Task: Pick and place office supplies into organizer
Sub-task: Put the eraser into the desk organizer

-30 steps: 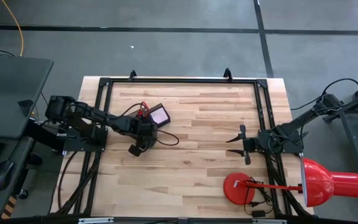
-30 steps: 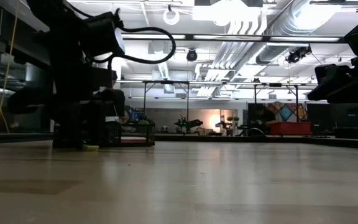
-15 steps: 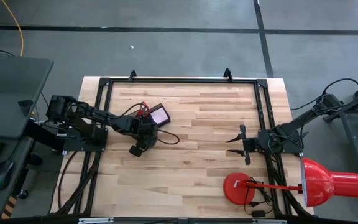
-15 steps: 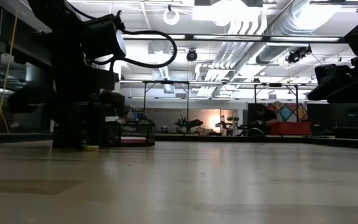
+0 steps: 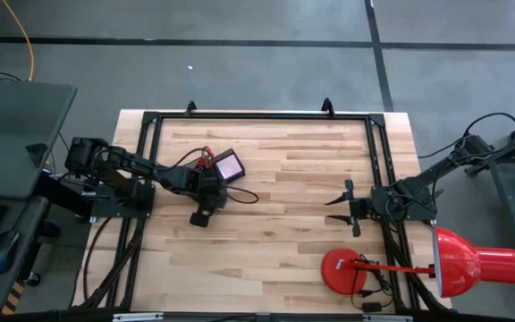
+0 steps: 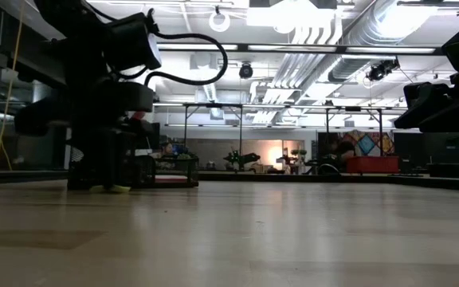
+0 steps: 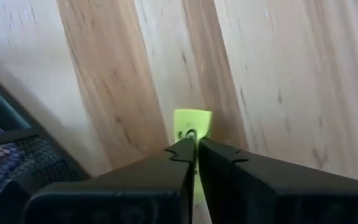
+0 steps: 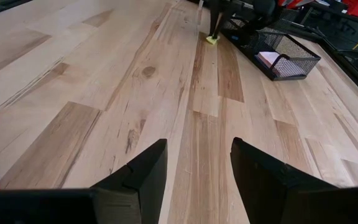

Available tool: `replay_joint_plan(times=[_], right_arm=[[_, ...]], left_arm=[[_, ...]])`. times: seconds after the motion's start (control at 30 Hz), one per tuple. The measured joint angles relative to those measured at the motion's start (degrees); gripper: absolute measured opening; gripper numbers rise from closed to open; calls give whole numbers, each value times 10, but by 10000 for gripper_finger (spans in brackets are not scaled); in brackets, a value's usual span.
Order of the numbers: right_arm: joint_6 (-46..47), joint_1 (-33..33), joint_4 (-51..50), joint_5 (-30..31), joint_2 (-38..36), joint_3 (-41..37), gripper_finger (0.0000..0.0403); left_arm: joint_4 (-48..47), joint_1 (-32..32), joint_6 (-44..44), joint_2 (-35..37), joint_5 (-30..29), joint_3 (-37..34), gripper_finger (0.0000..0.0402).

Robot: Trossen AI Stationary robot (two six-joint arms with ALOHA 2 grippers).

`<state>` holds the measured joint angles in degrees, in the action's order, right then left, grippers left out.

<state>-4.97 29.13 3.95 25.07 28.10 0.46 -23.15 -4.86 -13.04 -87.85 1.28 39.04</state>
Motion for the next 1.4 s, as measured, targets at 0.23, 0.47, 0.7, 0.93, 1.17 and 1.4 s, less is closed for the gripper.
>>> replay_joint_plan(times=[0.23,0.47,0.7,0.93,1.17,1.4], right_arm=[[0,0,0,0,0,0,169],[0,0,0,0,0,0,169],[0,0,0,-1,0,0,169],[0,0,0,-1,0,0,169],[0,0,0,-1,0,0,169],[0,0,0,-2,0,0,169]], left_arm=[[9,0,24,-2,32,3,4],[9,0,60,-2,25,3,1],[8,0,74,-2,27,3,3],[-9,0,114,12,51,5,12],[-45,0,113,16,28,15,54],[-56,1,104,12,35,15,118]])
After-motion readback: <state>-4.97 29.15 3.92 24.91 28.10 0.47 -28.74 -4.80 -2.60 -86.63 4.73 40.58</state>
